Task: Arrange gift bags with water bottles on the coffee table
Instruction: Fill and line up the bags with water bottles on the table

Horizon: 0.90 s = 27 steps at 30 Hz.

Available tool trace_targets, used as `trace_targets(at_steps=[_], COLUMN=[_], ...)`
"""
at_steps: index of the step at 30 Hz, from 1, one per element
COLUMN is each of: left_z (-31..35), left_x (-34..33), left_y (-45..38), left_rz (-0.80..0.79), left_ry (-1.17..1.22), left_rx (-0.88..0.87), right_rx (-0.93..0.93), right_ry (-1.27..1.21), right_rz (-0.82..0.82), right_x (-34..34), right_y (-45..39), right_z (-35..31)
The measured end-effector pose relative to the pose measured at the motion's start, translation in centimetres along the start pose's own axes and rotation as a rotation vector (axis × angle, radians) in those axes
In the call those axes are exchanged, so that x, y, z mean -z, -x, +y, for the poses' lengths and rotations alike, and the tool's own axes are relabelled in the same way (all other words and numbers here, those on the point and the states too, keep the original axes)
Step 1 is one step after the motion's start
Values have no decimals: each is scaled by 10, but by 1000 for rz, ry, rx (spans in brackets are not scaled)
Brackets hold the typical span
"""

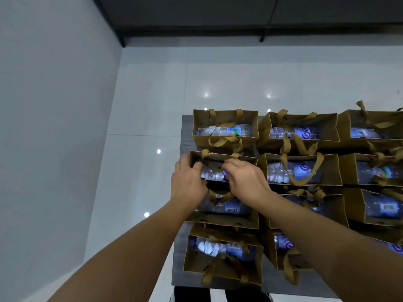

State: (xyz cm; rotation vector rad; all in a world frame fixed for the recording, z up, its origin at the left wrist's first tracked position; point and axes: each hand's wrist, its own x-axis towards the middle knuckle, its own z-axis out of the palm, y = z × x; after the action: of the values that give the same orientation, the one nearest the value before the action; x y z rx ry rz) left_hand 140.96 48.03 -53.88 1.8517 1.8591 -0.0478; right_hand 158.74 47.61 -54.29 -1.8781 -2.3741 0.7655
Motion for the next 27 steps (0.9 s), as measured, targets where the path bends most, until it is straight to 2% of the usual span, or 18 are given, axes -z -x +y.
trace_targets(at_steps=[2,4,6,10,13,17,21,23,27], left_z=[-1,-4,-9,-12,-9,-4,-2,-3,4], left_x=[-1,-2,-3,-4,-1,2,-2,-3,0], left_y=[2,3,4,5,4,0,0,-1,-13], left_rz=[9,-10,-22,-28,-11,24,70,80,-17], left_ry=[-12,-6,-10,35,38,52,27,-78,-386], left_rx=[-8,0,7,26,42,68,38,-58,-349], right_rx=[-32,-157,-234,-168,-96,-44,-17,3,83], right_ry=[7,-11,-32,-166,-205,-21,62,79,66], right_rz=[-135,-282,-339,-319,-406,-281,-195,-145,-83], right_x=[-4,-7,-9,-1,10,7,-5,-10,-15], right_y=[-10,-19,-26,-20,-9,-2,-4,-1,7], right_z=[-2,-1,0,3,7,18,14,11,14])
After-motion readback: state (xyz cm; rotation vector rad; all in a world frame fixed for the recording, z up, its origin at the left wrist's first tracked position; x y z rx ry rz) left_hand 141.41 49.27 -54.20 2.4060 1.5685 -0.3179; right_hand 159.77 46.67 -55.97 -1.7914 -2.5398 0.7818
